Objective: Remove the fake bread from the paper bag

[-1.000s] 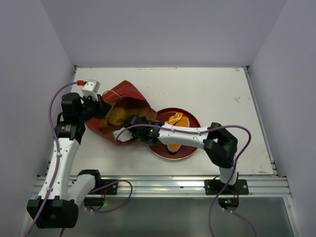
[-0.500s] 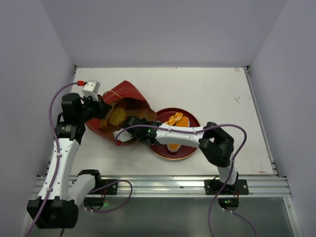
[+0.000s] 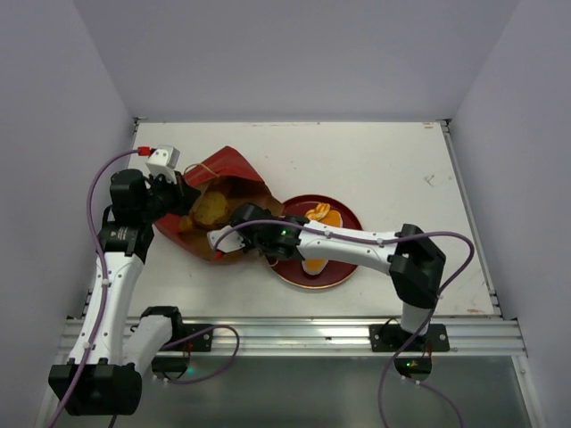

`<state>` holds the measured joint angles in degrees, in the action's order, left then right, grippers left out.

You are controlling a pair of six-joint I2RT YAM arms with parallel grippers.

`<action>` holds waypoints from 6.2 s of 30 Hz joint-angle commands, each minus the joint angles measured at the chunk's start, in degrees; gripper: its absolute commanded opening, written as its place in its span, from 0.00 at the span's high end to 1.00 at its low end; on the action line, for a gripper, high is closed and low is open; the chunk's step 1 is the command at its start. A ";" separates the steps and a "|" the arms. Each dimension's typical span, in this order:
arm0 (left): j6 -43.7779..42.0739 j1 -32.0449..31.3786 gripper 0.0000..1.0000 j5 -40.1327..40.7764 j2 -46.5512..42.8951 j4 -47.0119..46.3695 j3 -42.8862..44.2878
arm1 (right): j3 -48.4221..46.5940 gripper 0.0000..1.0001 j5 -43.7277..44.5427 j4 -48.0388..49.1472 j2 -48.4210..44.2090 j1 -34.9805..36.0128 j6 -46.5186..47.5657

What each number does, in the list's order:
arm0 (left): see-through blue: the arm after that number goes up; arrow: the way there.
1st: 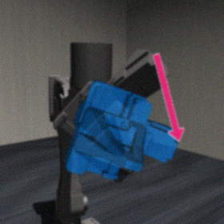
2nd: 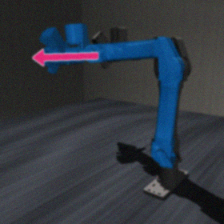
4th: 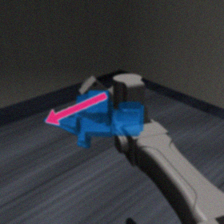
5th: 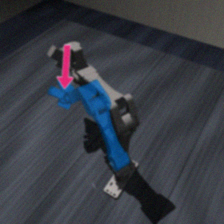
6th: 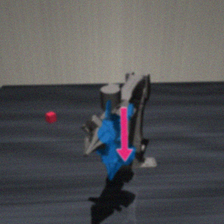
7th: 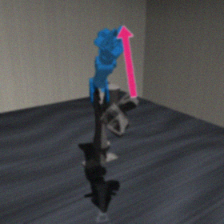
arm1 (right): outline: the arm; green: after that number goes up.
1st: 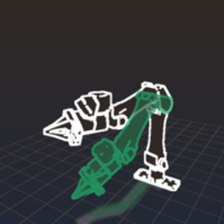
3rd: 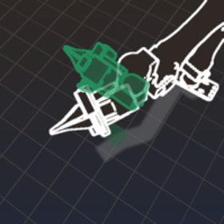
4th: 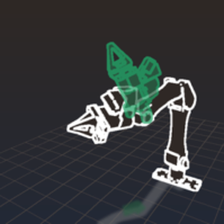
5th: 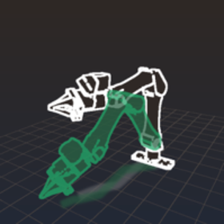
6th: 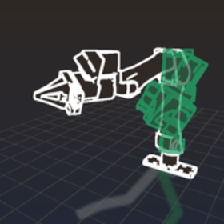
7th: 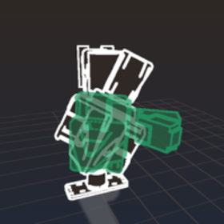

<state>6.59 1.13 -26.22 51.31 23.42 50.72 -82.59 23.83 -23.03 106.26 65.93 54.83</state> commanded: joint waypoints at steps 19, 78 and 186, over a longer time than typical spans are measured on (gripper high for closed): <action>0.00 0.46 1.00 3.36 0.98 -1.62 1.58 | 10.34 0.96 -5.63 -7.29 -21.96 -0.72 -3.06; 1.76 0.46 1.00 9.61 5.91 0.75 8.17 | 30.38 0.56 -12.32 -31.81 -59.85 -17.33 -5.78; 1.85 0.46 1.00 6.09 -1.65 3.65 1.31 | 1.90 0.54 1.56 26.54 4.39 4.73 -3.06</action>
<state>8.82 1.13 -19.38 50.17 27.46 52.60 -80.31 23.22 -1.58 111.24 70.65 53.10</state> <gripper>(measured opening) 0.016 0.460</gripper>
